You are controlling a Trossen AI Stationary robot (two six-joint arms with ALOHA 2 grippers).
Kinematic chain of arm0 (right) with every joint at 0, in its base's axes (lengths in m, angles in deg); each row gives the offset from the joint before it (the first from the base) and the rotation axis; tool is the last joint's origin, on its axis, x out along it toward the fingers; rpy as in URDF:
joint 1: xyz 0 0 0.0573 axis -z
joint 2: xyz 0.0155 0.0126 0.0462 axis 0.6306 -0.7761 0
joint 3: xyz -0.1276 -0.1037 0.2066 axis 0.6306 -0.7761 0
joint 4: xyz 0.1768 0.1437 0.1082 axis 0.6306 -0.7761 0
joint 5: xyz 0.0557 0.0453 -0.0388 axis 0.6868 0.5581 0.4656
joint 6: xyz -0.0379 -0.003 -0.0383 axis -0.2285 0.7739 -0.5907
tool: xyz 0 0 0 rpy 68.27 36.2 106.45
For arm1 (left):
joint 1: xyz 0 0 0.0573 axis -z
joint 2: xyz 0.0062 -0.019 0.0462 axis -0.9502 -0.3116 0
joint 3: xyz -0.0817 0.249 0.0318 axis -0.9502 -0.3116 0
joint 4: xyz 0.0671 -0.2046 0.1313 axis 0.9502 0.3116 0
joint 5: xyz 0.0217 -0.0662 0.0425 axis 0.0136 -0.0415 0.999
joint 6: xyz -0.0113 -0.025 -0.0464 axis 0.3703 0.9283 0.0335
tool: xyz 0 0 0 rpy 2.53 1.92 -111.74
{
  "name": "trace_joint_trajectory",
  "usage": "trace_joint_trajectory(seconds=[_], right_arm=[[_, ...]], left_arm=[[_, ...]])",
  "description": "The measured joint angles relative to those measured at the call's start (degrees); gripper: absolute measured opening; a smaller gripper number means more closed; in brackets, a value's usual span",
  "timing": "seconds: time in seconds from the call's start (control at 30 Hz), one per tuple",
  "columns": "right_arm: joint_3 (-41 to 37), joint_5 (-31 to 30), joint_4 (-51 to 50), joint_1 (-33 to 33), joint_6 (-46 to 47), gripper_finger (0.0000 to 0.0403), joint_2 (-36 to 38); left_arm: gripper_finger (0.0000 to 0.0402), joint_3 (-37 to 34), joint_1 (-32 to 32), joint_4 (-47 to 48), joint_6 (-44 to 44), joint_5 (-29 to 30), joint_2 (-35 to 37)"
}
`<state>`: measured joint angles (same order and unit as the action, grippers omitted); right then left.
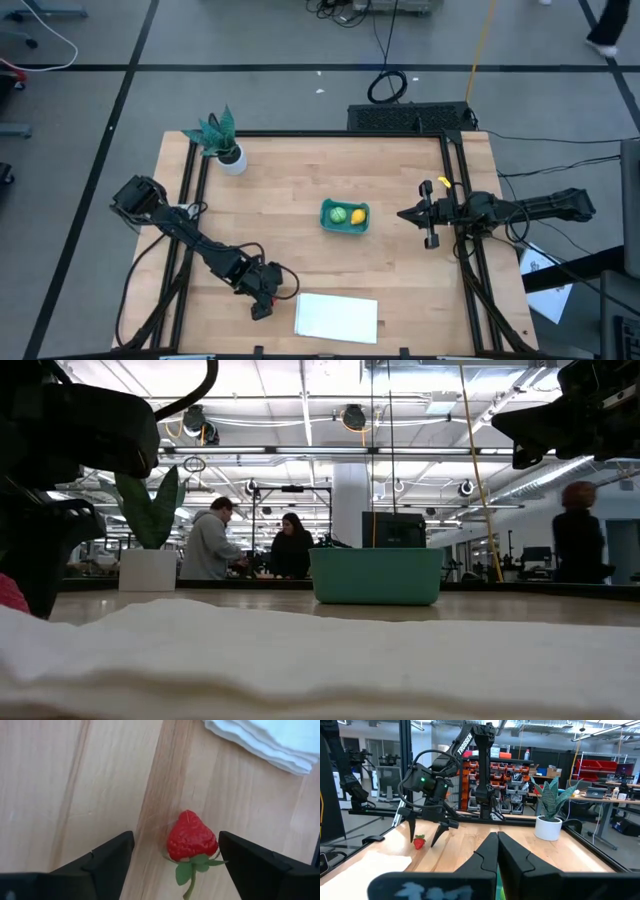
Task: Pick and placing Produce into tupperware
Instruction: Put the strawberry into the bin
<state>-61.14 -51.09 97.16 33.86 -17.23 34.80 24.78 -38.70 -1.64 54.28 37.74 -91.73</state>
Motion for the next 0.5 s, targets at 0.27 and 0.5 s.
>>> trace_joint_trajectory(seconds=[0.27, 0.5], right_arm=[[0.0, 0.0, 0.0, 0.0, 0.0, 0.0, 0.0], [0.0, 0.0, 0.0, 0.0, 0.0, 0.0, 0.0]], left_arm=[[0.0216, -0.1, -0.1, -0.1, 0.0, 0.1, -0.1], [0.0144, -0.2, -0.8, -0.3, -0.6, -1.9, 0.2]])
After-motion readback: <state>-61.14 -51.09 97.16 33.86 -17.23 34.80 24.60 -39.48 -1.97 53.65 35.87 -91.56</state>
